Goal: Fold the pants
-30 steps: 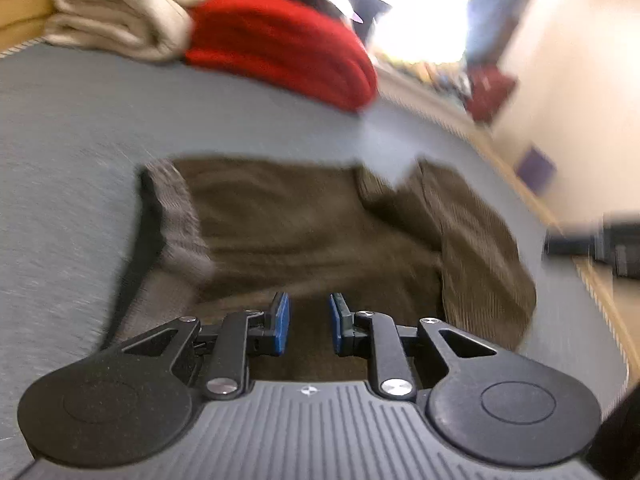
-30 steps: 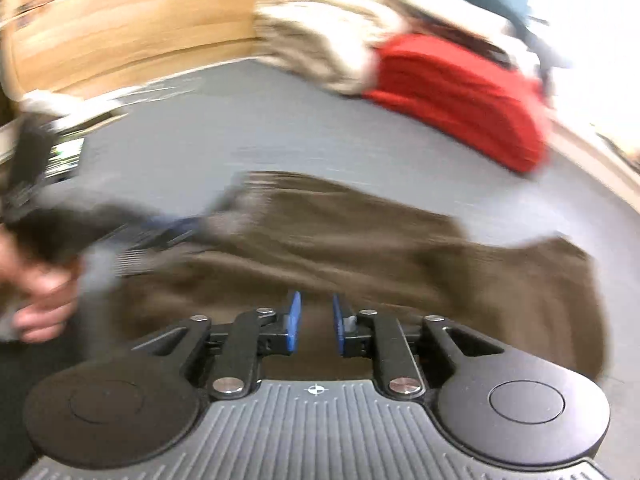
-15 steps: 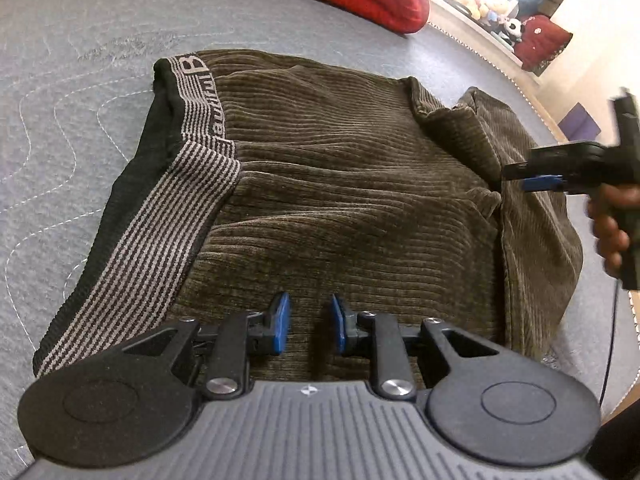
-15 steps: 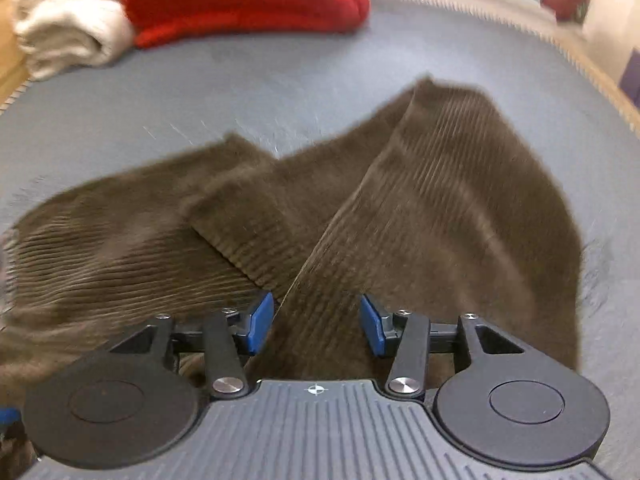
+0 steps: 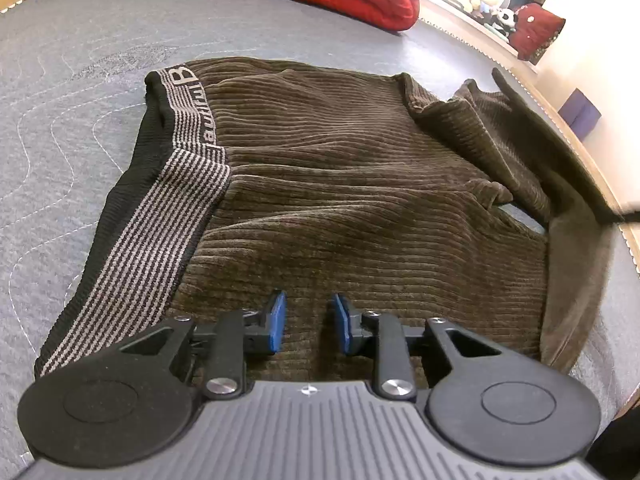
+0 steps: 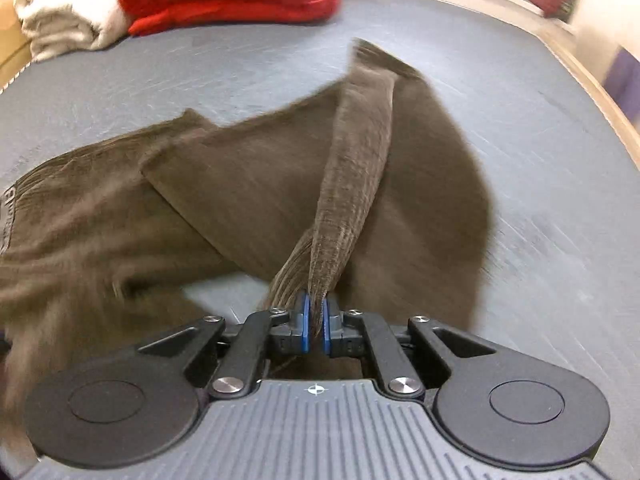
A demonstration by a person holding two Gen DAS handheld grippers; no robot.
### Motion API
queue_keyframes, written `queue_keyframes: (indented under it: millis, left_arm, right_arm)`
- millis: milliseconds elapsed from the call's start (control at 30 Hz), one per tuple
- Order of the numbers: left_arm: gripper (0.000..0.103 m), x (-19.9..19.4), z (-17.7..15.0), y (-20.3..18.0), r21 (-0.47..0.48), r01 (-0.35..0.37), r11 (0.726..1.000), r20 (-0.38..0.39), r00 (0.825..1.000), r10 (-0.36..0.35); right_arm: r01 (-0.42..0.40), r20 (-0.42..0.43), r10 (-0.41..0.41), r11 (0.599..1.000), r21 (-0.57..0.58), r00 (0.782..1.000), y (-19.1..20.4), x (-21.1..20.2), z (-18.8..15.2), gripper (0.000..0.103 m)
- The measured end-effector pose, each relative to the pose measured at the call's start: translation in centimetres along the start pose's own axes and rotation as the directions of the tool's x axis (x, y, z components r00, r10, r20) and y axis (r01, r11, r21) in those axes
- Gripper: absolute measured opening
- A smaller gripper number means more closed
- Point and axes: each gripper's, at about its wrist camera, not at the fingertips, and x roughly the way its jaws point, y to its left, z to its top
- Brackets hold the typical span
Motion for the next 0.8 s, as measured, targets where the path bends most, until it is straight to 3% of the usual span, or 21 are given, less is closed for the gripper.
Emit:
queue_keyframes:
  millis: [100,167,300,367,500,567,633,700,800]
  left_arm:
    - [0.038,0.0,-0.1,-0.5,0.022,-0.003,1.000,0.003,1.000,0.003]
    - [0.040,0.0,-0.2,-0.9,0.046,-0.007,0.999,0.007,1.000,0.007]
    - [0.040,0.0,-0.3,-1.5,0.077,-0.002,0.997,0.012,1.000,0.001]
    - [0.041,0.1,-0.4,-1.7,0.077,-0.008,0.997,0.016,1.000,0.007]
    - [0.046,0.2,-0.7,-2.3,0.119,-0.028,0.992,0.023,0.999,0.025]
    - [0.050,0.4,-1.0,-2.9,0.155,-0.043,0.987,0.028,0.999,0.039]
    - [0.056,0.7,-1.4,-3.6,0.198,-0.062,0.978,0.036,0.998,0.056]
    - [0.062,0.9,-1.9,-4.6,0.251,-0.094,0.964,0.052,0.995,0.083]
    - [0.063,1.2,-3.0,-6.1,0.318,-0.160,0.935,0.088,0.986,0.140]
  right_arm:
    - [-0.004,-0.037,0.004,1.000,-0.008,0.999,-3.8,-3.3,-4.8,0.006]
    - [-0.045,-0.115,0.043,0.999,-0.018,0.992,-5.5,-4.8,-8.3,0.006]
    - [-0.151,-0.273,0.129,0.987,-0.060,0.953,-6.4,-6.0,-14.3,0.007]
    - [-0.172,-0.252,0.152,0.983,-0.058,0.956,-6.8,-6.4,-15.4,0.011]
    - [-0.194,-0.060,0.198,0.979,0.057,0.978,-9.7,-8.3,-13.7,0.019]
    - [-0.181,0.038,0.177,0.975,0.129,0.983,-11.0,-8.8,-12.1,0.032]
    - [-0.173,0.103,0.157,0.970,0.171,0.982,-11.8,-8.4,-10.5,0.037]
    - [-0.179,0.116,0.162,0.972,0.154,0.980,-11.3,-7.0,-8.7,0.038]
    - [-0.148,0.088,0.143,0.988,0.053,0.986,-8.6,-3.9,-5.8,0.041]
